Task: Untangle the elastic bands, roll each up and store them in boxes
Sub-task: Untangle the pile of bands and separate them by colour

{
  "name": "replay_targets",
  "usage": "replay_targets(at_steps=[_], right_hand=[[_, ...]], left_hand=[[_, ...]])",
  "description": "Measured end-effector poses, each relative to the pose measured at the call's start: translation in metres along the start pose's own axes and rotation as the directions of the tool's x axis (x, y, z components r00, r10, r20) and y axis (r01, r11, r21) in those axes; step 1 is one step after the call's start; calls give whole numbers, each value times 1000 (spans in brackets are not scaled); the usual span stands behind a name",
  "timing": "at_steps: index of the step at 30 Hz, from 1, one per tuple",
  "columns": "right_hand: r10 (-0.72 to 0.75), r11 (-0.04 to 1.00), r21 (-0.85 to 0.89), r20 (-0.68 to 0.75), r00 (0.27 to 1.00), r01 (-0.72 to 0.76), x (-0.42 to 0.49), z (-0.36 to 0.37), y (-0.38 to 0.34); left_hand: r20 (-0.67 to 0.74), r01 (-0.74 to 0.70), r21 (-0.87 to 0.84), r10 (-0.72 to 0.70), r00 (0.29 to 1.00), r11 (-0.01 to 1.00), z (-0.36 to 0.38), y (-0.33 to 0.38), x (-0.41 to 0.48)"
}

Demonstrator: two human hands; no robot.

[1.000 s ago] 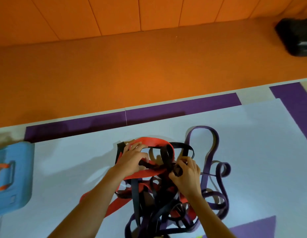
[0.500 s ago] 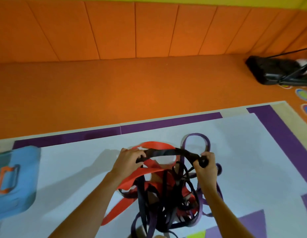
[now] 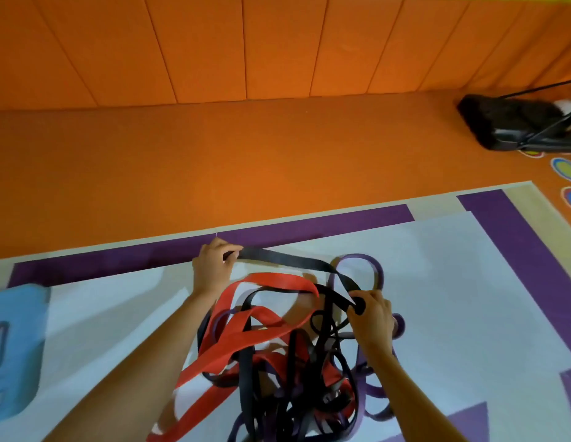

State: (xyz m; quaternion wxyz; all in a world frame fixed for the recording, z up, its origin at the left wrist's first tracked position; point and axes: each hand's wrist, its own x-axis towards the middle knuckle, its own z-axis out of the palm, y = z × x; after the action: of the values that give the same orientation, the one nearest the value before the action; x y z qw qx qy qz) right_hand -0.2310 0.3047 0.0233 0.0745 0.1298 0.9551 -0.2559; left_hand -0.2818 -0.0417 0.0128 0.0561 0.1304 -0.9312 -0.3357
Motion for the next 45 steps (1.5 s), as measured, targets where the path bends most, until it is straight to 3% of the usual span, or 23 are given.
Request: replay_targets(at_steps=[3,6,8,12,15,19,23,27,30,35,40,45], right_hand=[[53,984,-175,121,991,-31,15,7,5],[100,941,-338,262,960,-6,27,21,5],[38,927,-370,252,967,60,33,28,2],[-253,945,-155,211,944,288,39,43,-14],[-157,970,-117,370,916,214,43,61,-32],[-7,992,-114,342,940,49,40,75,-40],[-29,989,-127,346,938,77,28,73,-33],[-105,979,-130,333,937,156,9,60,-34],[-169,982,-42,272,948,187,-8,49,-44],[-248,965,-12,277,928,261,-34,48,-56],[-308,951,127,307,901,282,-65,60,-69],[-186,963,237,228,956,131,-80,69,-79]], left_hand=[[225,-104,310,33,974,945,27,-12,5],[390,-137,390,-28,920,910,46,-22,-2],[422,-151,392,-31,906,907,53,-28,-8],[420,-137,258,17,907,956,54,-31,-18],[480,-141,231,14,877,963,50,-32,-29],[542,-127,231,-19,840,965,44,-36,-44],[475,-164,365,-32,879,917,41,-38,-48],[461,-62,343,-111,881,937,32,-44,-50],[479,-126,301,-35,877,945,22,-49,-62],[622,-243,154,97,777,958,-1,-59,-97],[696,-181,113,53,716,977,-23,-73,-132],[726,-187,137,30,687,973,-35,-81,-152]])
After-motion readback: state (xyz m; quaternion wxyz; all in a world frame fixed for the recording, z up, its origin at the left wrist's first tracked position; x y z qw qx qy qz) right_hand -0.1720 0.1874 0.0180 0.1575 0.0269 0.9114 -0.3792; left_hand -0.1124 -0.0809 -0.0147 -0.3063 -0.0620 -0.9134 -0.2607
